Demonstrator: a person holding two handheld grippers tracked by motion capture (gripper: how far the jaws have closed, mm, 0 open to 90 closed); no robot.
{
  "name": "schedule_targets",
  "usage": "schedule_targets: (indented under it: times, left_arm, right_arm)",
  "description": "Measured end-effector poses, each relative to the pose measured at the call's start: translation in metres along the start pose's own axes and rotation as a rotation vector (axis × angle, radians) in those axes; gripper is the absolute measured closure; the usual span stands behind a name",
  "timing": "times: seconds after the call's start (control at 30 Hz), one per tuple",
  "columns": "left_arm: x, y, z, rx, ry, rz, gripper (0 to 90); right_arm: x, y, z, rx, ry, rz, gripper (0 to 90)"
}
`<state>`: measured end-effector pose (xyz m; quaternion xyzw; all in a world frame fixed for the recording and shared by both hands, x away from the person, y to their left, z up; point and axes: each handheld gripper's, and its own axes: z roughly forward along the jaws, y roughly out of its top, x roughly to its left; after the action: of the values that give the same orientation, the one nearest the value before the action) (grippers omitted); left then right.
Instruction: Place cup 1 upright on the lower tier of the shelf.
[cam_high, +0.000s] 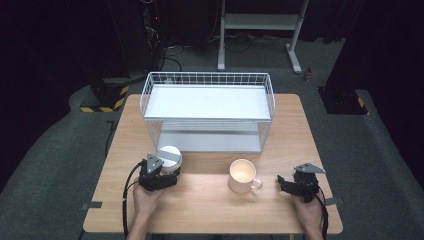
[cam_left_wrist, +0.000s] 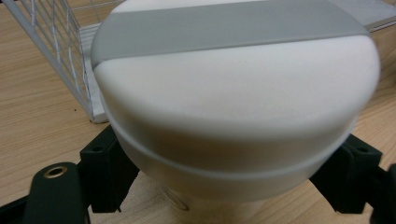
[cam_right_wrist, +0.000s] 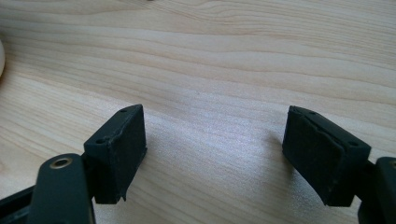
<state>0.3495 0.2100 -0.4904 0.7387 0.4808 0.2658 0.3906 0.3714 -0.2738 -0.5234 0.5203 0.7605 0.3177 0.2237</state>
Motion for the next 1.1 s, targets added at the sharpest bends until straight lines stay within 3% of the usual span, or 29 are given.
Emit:
schedule_targets:
  times: [1.1]
  left_arm:
    - [-0.0063,-0.0011,0.0042,-0.045,-0.007,0.021,19.0]
  right_arm:
    - [0.0,0.0,0.0,0.0,0.0,0.0,21.5]
